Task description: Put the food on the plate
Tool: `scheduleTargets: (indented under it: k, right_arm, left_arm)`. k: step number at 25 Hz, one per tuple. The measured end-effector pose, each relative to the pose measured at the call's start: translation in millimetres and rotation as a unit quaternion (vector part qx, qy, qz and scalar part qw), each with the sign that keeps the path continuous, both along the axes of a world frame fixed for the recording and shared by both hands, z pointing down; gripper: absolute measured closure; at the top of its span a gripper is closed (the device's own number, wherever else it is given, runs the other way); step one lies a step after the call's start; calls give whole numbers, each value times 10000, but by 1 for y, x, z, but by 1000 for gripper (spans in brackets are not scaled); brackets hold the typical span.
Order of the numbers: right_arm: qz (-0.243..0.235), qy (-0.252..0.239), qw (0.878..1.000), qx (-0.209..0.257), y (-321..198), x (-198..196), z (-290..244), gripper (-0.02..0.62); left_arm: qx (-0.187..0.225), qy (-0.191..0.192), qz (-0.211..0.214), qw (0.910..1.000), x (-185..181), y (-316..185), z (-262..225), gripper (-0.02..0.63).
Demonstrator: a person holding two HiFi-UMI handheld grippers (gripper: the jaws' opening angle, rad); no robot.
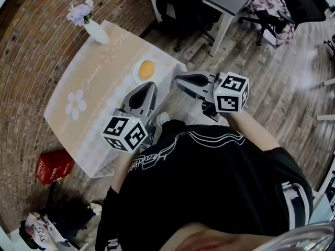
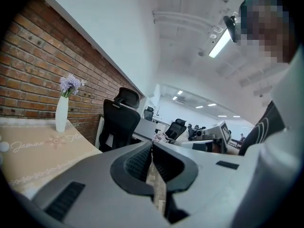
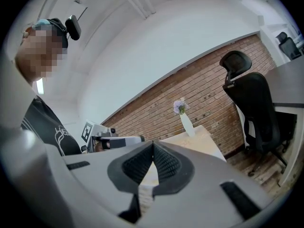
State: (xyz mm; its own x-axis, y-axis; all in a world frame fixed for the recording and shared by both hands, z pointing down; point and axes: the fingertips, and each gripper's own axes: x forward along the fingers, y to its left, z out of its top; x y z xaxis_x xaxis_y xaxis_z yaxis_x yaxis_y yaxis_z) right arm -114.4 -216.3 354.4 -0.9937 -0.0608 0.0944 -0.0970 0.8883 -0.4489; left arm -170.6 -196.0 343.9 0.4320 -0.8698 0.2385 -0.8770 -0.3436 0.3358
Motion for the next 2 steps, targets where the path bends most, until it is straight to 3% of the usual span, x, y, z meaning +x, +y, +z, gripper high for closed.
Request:
scheduleTargets:
  k: [2]
  right_arm:
    - [-2,-5,10000,4,-3,2,1,598]
  left_arm:
    - [-5,1,-23,10000,1,-2,1,597]
